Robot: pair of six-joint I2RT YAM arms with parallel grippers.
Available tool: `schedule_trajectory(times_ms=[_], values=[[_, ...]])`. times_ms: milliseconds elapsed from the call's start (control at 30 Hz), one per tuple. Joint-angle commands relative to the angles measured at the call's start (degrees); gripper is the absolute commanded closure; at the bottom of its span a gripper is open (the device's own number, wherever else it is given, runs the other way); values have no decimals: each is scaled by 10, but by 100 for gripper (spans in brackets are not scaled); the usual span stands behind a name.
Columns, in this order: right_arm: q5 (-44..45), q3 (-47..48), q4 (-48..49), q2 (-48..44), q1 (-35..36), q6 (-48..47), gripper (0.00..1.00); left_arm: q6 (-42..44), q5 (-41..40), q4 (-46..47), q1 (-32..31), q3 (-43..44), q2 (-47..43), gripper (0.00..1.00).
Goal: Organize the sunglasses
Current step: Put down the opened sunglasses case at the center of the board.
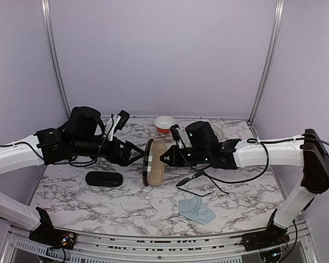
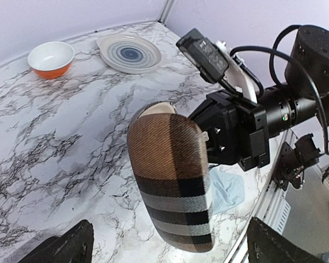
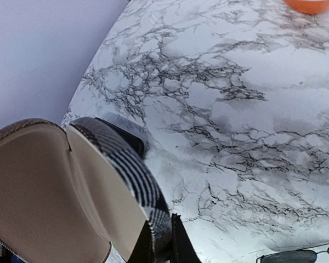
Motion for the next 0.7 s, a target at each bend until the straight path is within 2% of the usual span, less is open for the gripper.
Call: schedule_trajectory(times_ms=[0,167,333,567,667], values=[[26,42,-25,40,2,93,100,-58,-131,-18,-26,-9,-13,5],[15,63,-26,79,2,143,100,-111,-207,-15,-56,-24,8,17],[14,110,-75,118,4,187,100,-115,-259,-25,-94,-14,52,27],[-4,146,-109,153,12,200,100,-114,-327,-55,-127,24,125,34],[-4,146,-105,156,13,203,100,-109,-350,-65,-132,32,146,44]])
